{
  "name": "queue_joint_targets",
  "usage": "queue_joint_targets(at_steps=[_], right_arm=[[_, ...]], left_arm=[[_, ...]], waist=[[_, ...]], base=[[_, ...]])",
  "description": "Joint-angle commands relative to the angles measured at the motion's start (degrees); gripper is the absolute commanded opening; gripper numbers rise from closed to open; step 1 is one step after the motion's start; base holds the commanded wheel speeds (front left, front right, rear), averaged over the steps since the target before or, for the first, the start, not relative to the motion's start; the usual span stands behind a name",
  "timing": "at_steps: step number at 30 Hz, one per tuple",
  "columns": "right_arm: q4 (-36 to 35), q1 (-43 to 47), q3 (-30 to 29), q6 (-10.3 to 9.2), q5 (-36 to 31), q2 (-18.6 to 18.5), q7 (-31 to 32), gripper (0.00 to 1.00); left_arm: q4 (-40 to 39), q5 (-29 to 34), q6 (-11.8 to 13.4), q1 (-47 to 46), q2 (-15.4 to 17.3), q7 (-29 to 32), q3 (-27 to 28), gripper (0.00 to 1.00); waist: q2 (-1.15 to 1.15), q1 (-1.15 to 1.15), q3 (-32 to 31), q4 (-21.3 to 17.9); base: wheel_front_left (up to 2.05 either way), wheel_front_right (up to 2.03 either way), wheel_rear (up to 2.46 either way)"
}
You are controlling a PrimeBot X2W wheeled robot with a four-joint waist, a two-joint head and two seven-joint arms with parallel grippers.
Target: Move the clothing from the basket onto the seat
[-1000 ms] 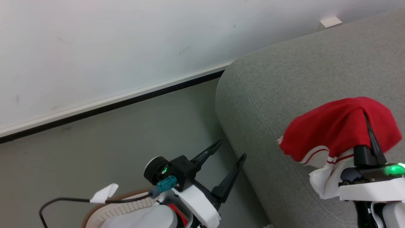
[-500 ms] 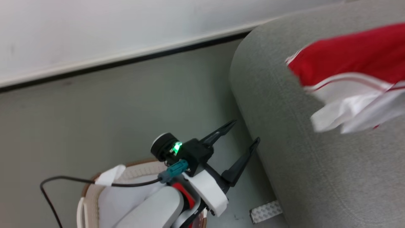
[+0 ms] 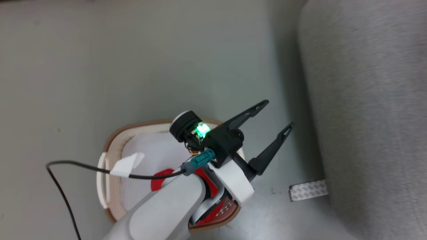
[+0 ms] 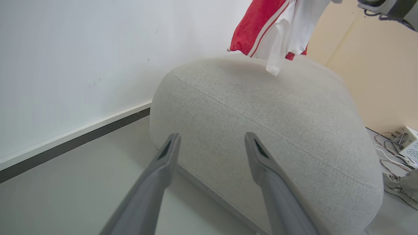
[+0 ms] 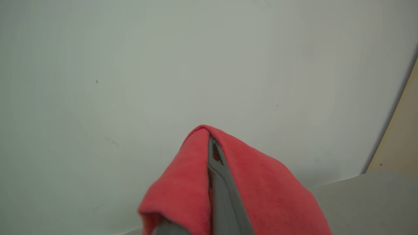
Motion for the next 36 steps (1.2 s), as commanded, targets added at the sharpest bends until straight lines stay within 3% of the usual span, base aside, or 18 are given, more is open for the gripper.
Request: queue_joint_targets(at_steps=[1, 8, 12, 18, 19, 21, 22, 29, 36], right_arm=[[2.1, -1.9, 0.6, -0.12, -0.7, -1.6, -0.6, 0.0], [14.2, -7.0, 7.5, -0.12, -4.7, -4.6, 1.0, 0.0], [21.8, -7.5, 11.8, -0.12, -5.7, -5.0, 4.9, 0.0], [28.1, -7.9, 15.7, -0.12, -3.5, -6.0, 7.2, 0.0], [28.5, -8.0, 16.3, -0.12, -3.0, -5.9, 6.9, 0.05], [29.1, -8.1, 17.5, -0.12, -2.3, -6.1, 6.4, 0.47], [29.2, -8.1, 18.2, -0.12, -2.1, -5.9, 6.0, 0.98], [29.5, -4.7, 24.8, -0.12, 0.3, -5.1, 6.5, 1.0], [23.9, -0.2, 31.2, -0.12, 5.0, -6.6, 7.7, 1.0]], left_arm=[[0.3, 0.6, -0.2, -1.2, -0.1, -0.6, 0.2, 1.0], [1.7, 0.7, -0.1, -2.8, -0.6, -1.6, 0.0, 1.0], [2.6, 0.5, 0.0, -3.2, -1.2, -2.3, -0.2, 1.0], [3.8, -0.1, 0.3, -3.4, -1.6, -3.2, -0.2, 1.0], [4.0, -0.2, 0.4, -3.3, -1.5, -3.4, -0.1, 1.0], [4.4, -0.4, 0.6, -2.9, -1.2, -3.7, -0.1, 1.0], [4.7, -0.5, 0.6, -2.5, -1.0, -3.7, 0.0, 1.0], [7.0, -2.6, 1.0, 1.3, 0.2, -5.2, 0.5, 1.0], [7.2, -5.8, 2.8, 6.7, 2.6, -6.5, 3.1, 1.0]], waist=[[0.0, -0.01, 4.6, 4.1], [0.0, -0.01, 7.1, 6.5], [0.0, -0.01, 7.1, 7.2], [0.0, -0.01, 6.3, 7.5], [0.0, -0.01, 6.0, 7.3], [0.0, -0.01, 5.3, 7.0], [0.0, -0.01, 4.7, 6.8], [0.0, -0.01, -3.9, 5.2], [0.0, -0.01, -15.4, 4.9]], base=[[0.0, 0.0, 0.0], [0.0, 0.0, 0.0], [0.0, 0.0, 0.0], [0.0, 0.0, 0.0], [0.0, 0.0, 0.0], [0.0, 0.0, 0.0], [0.0, 0.0, 0.0], [0.0, 0.0, 0.0], [0.0, 0.0, 0.0]])
